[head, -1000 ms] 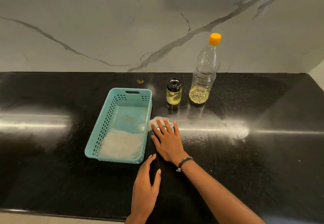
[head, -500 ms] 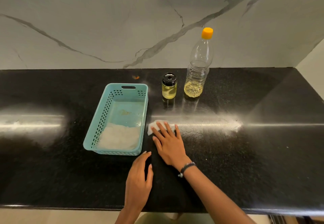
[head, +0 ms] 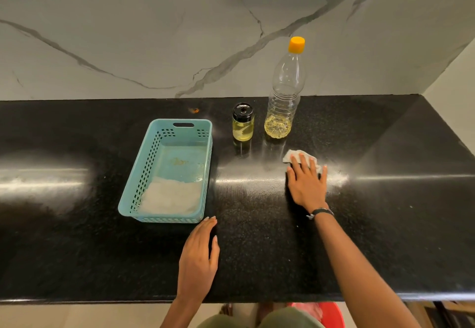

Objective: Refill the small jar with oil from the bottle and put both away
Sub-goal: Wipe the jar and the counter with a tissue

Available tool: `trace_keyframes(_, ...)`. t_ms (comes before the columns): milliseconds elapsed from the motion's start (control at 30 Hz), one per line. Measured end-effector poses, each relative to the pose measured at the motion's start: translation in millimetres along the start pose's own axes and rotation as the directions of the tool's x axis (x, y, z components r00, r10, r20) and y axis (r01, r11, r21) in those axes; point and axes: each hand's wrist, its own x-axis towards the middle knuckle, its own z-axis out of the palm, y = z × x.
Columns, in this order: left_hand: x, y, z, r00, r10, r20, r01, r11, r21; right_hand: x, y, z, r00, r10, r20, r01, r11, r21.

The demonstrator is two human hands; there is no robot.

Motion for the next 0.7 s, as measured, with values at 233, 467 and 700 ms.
trace_keyframes(233,-1,1,1,1.0,0.027,0.0,-0.027,1.0,0.009,-24,-24,10,0.999,0.033,0.037,-0.034,0.999,0.04)
trace_keyframes(467,1,1,0,1.0,0.023,0.013,-0.024,0.999,0.025,-53,-94,28,0.944,-0.314,0.104,0.312,0.95,0.029)
trace_keyframes(700,0,0,0,1.0,0.019,0.02,-0.02,0.999,0.028,-93,-72,34,0.859,-0.505,0.088,0.509,0.861,-0.025)
